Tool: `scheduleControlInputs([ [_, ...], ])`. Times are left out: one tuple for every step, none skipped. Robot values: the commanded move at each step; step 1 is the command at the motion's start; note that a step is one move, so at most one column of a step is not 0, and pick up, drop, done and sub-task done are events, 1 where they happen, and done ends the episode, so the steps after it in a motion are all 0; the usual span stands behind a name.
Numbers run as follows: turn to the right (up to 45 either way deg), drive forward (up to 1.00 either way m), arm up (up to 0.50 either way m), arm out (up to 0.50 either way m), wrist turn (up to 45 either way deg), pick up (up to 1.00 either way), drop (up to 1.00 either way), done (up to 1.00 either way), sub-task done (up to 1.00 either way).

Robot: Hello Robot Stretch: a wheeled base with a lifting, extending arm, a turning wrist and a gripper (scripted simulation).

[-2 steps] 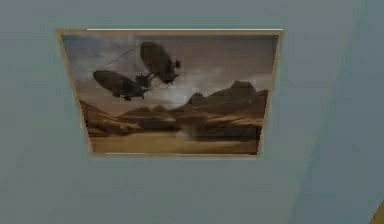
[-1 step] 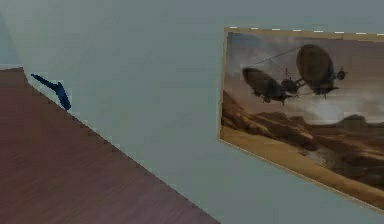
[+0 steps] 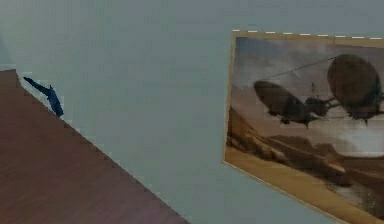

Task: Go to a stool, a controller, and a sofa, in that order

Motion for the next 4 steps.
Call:
scheduleControlInputs([
  [-45.0, 0.00, 0.00, 0.00, 0.0, 0.00, 0.00, 0.00, 0.00],
  [0.0, 1.00, 0.00, 0.00, 0.0, 0.00, 0.00, 0.00, 0.00],
  [-6.0, 0.00, 0.00, 0.00, 0.0, 0.00, 0.00, 0.00, 0.00],
  [0.0, 0.65, 0.00, 0.00, 0.0, 0.00, 0.00, 0.00, 0.00],
])
